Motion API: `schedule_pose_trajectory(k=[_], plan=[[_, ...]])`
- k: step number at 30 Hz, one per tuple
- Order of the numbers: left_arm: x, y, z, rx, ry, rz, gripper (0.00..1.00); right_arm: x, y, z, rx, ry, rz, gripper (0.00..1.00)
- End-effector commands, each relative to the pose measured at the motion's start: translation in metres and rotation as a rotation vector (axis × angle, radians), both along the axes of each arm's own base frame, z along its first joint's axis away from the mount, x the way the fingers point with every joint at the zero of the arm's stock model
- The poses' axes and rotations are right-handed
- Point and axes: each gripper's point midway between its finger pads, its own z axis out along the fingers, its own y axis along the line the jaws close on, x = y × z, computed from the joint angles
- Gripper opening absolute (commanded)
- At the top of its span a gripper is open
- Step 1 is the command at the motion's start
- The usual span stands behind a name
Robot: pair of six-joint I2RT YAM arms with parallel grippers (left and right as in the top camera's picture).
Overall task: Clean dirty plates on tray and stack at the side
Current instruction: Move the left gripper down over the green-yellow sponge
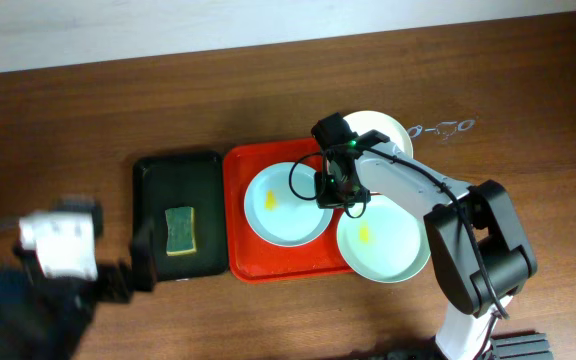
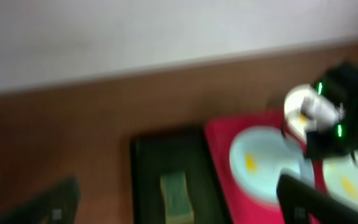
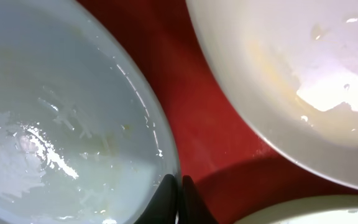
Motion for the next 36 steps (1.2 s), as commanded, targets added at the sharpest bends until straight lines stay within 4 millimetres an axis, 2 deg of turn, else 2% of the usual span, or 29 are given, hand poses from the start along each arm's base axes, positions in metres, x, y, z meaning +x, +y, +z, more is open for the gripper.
schedule_pose_trajectory(k=[1, 3, 6, 8, 9, 10, 12, 14, 16, 18, 19, 20, 23, 24, 25, 26, 28, 30, 31, 36], plan=[[0.037, -0.011, 0.002, 0.007, 0.223, -0.083, 0.99, 0.000, -0.004, -0.002, -0.032, -0.002, 0.000, 0.04], [0.059, -0.016, -0.009, -0.023, 0.321, -0.096, 0.99, 0.000, -0.003, -0.002, -0.032, -0.003, 0.000, 0.04], [0.073, -0.023, -0.036, -0.060, 0.451, -0.127, 0.99, 0.000, -0.004, -0.002, -0.032, -0.003, 0.000, 0.04], [0.086, -0.026, -0.064, -0.084, 0.568, -0.139, 0.99, 0.000, -0.004, -0.002, -0.032, -0.003, 0.000, 0.04], [0.088, -0.026, -0.075, -0.087, 0.618, -0.137, 0.94, 0.000, -0.003, -0.002, -0.032, -0.004, 0.000, 0.04], [0.089, -0.026, -0.087, -0.090, 0.671, -0.134, 0.75, 0.000, -0.003, -0.002, -0.032, -0.004, 0.000, 0.04], [0.088, -0.026, -0.114, -0.099, 0.797, -0.129, 0.42, 0.000, -0.003, -0.002, -0.032, -0.004, 0.000, 0.04], [0.088, -0.028, -0.145, -0.105, 0.914, -0.129, 0.25, 0.001, -0.003, -0.002, -0.032, -0.004, 0.000, 0.04], [0.087, -0.033, -0.178, -0.102, 1.002, -0.141, 0.33, 0.001, -0.003, -0.002, -0.032, -0.004, 0.000, 0.04], [0.088, -0.038, -0.198, -0.098, 1.041, -0.152, 0.45, 0.001, -0.003, -0.002, -0.032, -0.004, 0.000, 0.04], [0.088, -0.040, -0.207, -0.097, 1.058, -0.158, 0.66, 0.001, -0.003, -0.002, -0.032, -0.004, 0.000, 0.04], [0.088, -0.045, -0.213, -0.116, 1.076, -0.174, 0.99, 0.001, -0.003, -0.002, -0.032, -0.004, 0.000, 0.04], [0.098, -0.057, -0.217, -0.172, 1.060, -0.211, 0.99, 0.000, -0.003, -0.002, -0.032, -0.004, 0.000, 0.04], [0.106, -0.053, -0.220, -0.148, 1.032, -0.201, 0.94, 0.000, -0.003, -0.002, -0.032, -0.004, 0.000, 0.04], [0.111, -0.048, -0.221, -0.118, 1.012, -0.183, 0.58, 0.000, -0.003, -0.002, -0.032, -0.004, 0.000, 0.04], [0.112, -0.046, -0.222, -0.113, 1.012, -0.166, 0.47, 0.000, -0.003, -0.002, -0.032, -0.004, 0.000, 0.04], [0.111, -0.030, -0.229, -0.079, 1.043, -0.025, 0.44, 0.000, -0.003, -0.002, -0.032, -0.003, 0.000, 0.04], [0.109, -0.017, -0.238, -0.019, 1.059, 0.076, 0.45, 0.000, -0.003, -0.002, -0.032, -0.004, 0.000, 0.04], [0.106, -0.017, -0.249, 0.001, 1.067, 0.098, 0.48, 0.000, -0.003, -0.002, -0.032, -0.004, 0.000, 0.04], [0.099, -0.032, -0.278, 0.022, 1.077, 0.061, 0.48, 0.001, -0.003, -0.002, -0.030, -0.007, 0.000, 0.04]])
